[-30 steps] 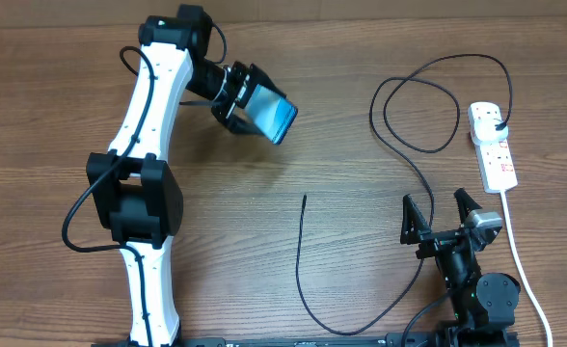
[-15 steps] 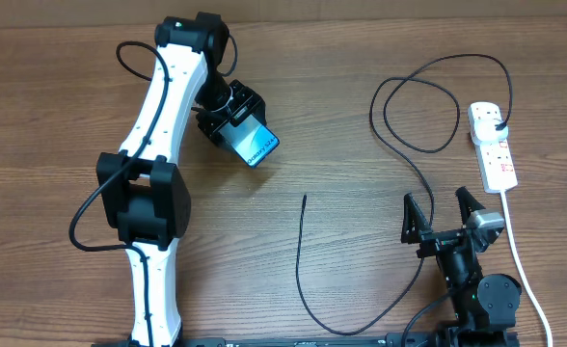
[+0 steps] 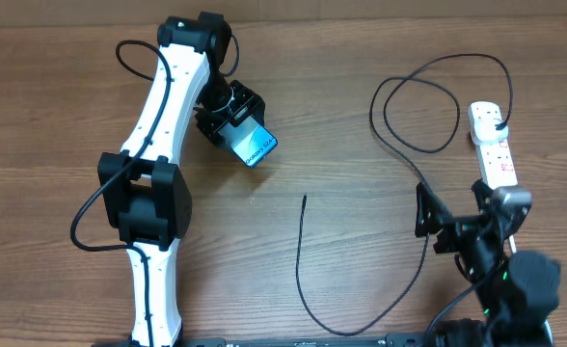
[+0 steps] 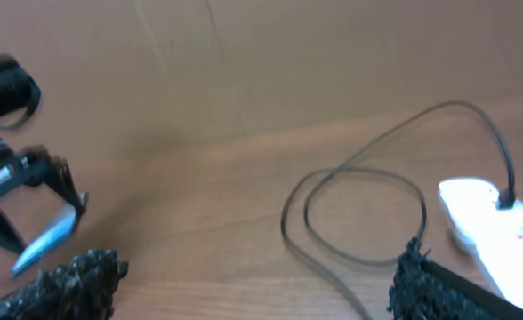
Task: Plug charger to phone and switch on socket
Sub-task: 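Raise the right gripper and move it toward the held phone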
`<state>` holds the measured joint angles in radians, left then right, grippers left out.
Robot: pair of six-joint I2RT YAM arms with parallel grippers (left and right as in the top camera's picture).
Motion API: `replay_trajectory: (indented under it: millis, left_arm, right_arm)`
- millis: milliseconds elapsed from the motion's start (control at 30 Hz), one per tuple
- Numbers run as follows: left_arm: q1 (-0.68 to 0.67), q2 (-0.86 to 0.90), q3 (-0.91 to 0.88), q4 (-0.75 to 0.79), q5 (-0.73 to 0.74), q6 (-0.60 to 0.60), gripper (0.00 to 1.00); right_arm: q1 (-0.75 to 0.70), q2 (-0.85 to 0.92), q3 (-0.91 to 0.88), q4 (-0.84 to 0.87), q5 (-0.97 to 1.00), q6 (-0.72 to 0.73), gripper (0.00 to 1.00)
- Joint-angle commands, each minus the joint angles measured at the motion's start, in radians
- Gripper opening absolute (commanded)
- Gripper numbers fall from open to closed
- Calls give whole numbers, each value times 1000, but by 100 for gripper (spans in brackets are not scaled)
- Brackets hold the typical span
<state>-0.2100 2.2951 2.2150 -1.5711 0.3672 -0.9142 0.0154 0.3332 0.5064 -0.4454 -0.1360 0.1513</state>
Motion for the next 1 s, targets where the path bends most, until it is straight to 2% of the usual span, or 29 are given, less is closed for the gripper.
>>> replay_trajectory:
  millis: [0,67,233,300,367,400,500,667,967]
  left_arm:
    - [-8,-6,32,1,-5,-18,4]
    - [-8,-6,32,1,-5,-30,4]
    - [-8,-6,32,1,-5,-88,4]
    - [-8,-6,32,0,-5,-132,4]
    - [-8,-6,32,-5,-4,-180,4]
    - [-8,-6,32,-7,-3,-203,4]
    - [-8,-6,32,-18,11,-276,4]
    - [-11,-6,32,-18,26,-307,4]
    - [-45,-6,32,0,25,-366,4]
  right_arm:
    - [6,212,204,-60,-95,10,100]
    - [6,370,337,-132,-200,69,100]
    - [6,638,513,-218,-489,186,100]
    - [7,752,547,-186,-679,213,100]
    - [7,840,547,-111,-785,260,100]
    - [7,863,547,-93,-791,279,100]
    - [7,985,547,-16,-791,463,100]
    - [9,1116,547,-16,-793,685,100]
    - [72,1255,547,-9,-790,682,100]
